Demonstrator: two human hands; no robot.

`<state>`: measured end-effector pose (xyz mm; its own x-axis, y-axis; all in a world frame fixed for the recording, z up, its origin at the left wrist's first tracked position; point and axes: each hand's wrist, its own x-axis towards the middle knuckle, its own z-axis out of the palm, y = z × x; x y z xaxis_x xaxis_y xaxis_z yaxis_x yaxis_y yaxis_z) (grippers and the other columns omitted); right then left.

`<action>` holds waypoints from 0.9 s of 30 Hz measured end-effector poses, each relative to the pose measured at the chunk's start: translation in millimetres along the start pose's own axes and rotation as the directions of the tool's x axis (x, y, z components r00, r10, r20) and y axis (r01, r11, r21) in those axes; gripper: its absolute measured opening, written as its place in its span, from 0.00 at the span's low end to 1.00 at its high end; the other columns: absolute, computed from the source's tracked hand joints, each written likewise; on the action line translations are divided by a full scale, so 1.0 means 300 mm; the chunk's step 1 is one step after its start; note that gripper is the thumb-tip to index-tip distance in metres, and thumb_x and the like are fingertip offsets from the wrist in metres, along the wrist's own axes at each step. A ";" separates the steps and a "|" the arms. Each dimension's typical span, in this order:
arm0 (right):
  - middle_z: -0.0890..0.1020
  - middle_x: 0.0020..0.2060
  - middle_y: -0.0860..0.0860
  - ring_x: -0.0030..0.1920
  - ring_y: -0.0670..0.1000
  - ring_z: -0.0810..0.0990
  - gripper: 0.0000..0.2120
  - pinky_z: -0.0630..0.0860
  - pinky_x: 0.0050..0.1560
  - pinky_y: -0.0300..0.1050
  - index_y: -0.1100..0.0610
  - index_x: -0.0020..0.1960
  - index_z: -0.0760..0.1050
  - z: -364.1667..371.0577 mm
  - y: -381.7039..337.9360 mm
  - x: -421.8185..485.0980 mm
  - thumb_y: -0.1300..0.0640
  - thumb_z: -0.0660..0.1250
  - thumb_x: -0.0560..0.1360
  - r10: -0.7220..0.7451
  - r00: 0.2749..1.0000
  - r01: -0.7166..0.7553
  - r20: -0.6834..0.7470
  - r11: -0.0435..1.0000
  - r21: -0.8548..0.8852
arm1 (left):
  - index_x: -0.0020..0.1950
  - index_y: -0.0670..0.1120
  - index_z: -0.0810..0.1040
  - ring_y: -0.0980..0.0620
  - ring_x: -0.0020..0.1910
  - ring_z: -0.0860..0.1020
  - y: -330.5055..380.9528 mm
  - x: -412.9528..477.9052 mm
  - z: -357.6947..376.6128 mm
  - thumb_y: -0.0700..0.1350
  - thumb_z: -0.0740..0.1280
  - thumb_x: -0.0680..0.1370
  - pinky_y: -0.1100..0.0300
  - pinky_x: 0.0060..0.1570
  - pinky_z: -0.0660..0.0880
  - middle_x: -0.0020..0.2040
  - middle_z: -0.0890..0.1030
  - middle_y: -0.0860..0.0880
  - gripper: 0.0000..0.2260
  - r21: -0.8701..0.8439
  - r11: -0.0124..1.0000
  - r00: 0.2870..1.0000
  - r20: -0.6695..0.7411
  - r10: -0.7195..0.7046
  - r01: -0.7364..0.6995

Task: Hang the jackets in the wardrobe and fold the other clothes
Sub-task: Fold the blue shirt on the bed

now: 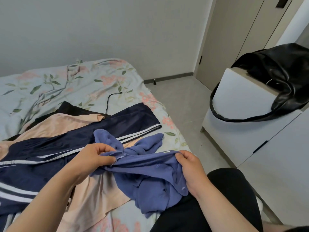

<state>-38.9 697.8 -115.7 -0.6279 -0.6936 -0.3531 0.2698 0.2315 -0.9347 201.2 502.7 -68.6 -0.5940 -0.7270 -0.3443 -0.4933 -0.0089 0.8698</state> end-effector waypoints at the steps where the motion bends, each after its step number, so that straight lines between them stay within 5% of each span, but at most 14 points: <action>1: 0.86 0.44 0.54 0.49 0.57 0.84 0.12 0.80 0.53 0.55 0.49 0.44 0.83 -0.002 0.004 0.001 0.57 0.63 0.81 -0.022 0.999 0.022 -0.026 1.000 -0.017 | 0.41 0.46 0.85 0.47 0.32 0.76 0.004 0.002 -0.002 0.42 0.73 0.66 0.55 0.34 0.71 0.37 0.83 0.39 0.06 0.108 0.994 1.000 -0.016 0.014 -0.012; 6: 0.85 0.43 0.54 0.46 0.56 0.83 0.09 0.80 0.51 0.53 0.54 0.44 0.80 -0.020 -0.002 0.004 0.63 0.65 0.79 -0.041 0.993 0.050 -0.112 0.995 0.082 | 0.32 0.43 0.79 0.49 0.31 0.75 -0.013 0.033 0.005 0.34 0.65 0.71 0.54 0.35 0.73 0.32 0.80 0.44 0.09 0.320 0.947 0.941 -0.310 0.137 -0.032; 9: 0.82 0.36 0.54 0.40 0.52 0.80 0.13 0.76 0.45 0.48 0.53 0.35 0.80 -0.018 -0.022 -0.016 0.64 0.64 0.75 0.040 0.993 -0.048 0.114 0.997 0.068 | 0.26 0.41 0.69 0.48 0.29 0.68 -0.026 0.028 -0.033 0.32 0.62 0.70 0.56 0.33 0.66 0.27 0.72 0.42 0.13 0.316 0.949 0.953 -0.280 0.115 -0.022; 12: 0.80 0.34 0.54 0.39 0.51 0.77 0.09 0.72 0.47 0.45 0.56 0.34 0.82 0.006 -0.014 -0.051 0.58 0.64 0.68 0.139 0.916 -0.127 0.377 0.990 -0.058 | 0.26 0.48 0.71 0.51 0.28 0.67 -0.037 0.001 -0.091 0.38 0.63 0.69 0.60 0.29 0.66 0.28 0.71 0.50 0.12 0.609 0.783 0.987 0.007 -0.162 0.124; 14: 0.80 0.32 0.56 0.34 0.50 0.77 0.11 0.74 0.42 0.42 0.57 0.35 0.83 0.020 -0.010 -0.048 0.61 0.64 0.72 0.150 0.926 -0.133 0.347 0.988 -0.073 | 0.34 0.49 0.76 0.55 0.31 0.74 -0.046 -0.039 -0.104 0.42 0.65 0.67 0.65 0.30 0.71 0.35 0.77 0.51 0.03 0.786 0.569 0.835 0.131 -0.535 0.241; 16: 0.80 0.33 0.54 0.32 0.48 0.76 0.11 0.74 0.35 0.39 0.60 0.37 0.81 0.023 -0.001 -0.023 0.63 0.64 0.75 0.100 0.981 -0.083 0.167 0.991 -0.105 | 0.40 0.46 0.81 0.53 0.34 0.78 -0.081 -0.060 -0.108 0.47 0.67 0.62 0.65 0.32 0.71 0.37 0.81 0.49 0.10 0.707 0.629 0.722 0.244 -0.647 0.324; 18: 0.79 0.34 0.49 0.37 0.46 0.75 0.07 0.74 0.37 0.35 0.61 0.41 0.80 0.028 0.011 0.006 0.60 0.66 0.76 0.013 0.998 0.004 0.054 0.951 -0.309 | 0.40 0.44 0.81 0.51 0.33 0.77 -0.100 -0.053 -0.099 0.51 0.69 0.62 0.62 0.32 0.71 0.35 0.81 0.47 0.14 0.460 0.821 0.847 0.233 -0.479 0.337; 20: 0.82 0.41 0.45 0.44 0.44 0.78 0.05 0.75 0.45 0.33 0.56 0.47 0.81 0.061 0.028 0.016 0.56 0.68 0.76 0.032 0.992 0.024 0.121 0.899 -0.436 | 0.38 0.43 0.78 0.51 0.31 0.76 -0.106 -0.012 -0.069 0.52 0.70 0.65 0.58 0.33 0.73 0.33 0.80 0.49 0.13 0.302 0.939 0.981 0.054 -0.188 0.163; 22: 0.81 0.52 0.46 0.54 0.44 0.78 0.14 0.73 0.54 0.35 0.52 0.60 0.78 0.111 0.052 0.005 0.52 0.70 0.75 0.105 0.962 0.045 0.253 0.849 -0.526 | 0.44 0.47 0.80 0.52 0.35 0.79 -0.107 0.047 -0.027 0.50 0.72 0.69 0.58 0.37 0.76 0.37 0.81 0.53 0.08 0.365 0.930 0.990 -0.144 0.000 0.053; 24: 0.79 0.58 0.47 0.58 0.42 0.76 0.23 0.71 0.58 0.35 0.52 0.68 0.74 0.151 0.069 -0.013 0.54 0.71 0.74 0.111 0.920 0.153 0.376 0.781 -0.605 | 0.55 0.53 0.77 0.53 0.42 0.80 -0.118 0.099 0.023 0.50 0.73 0.71 0.59 0.41 0.74 0.44 0.81 0.55 0.14 0.464 0.885 0.972 -0.221 0.075 0.037; 27: 0.81 0.42 0.40 0.45 0.36 0.76 0.11 0.73 0.51 0.37 0.52 0.52 0.84 0.169 0.073 -0.043 0.60 0.70 0.71 0.240 0.761 0.282 0.602 0.714 -0.641 | 0.65 0.53 0.71 0.50 0.50 0.77 -0.144 0.163 0.073 0.56 0.71 0.72 0.57 0.45 0.72 0.56 0.77 0.56 0.24 0.474 0.880 0.980 -0.175 0.090 0.004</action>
<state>12.1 677.1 -129.4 0.0266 -0.8833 -0.4680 -0.4524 0.4069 -0.7936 179.6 482.7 -130.9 -0.5158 -0.8337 -0.1975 -0.7379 0.3151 0.5969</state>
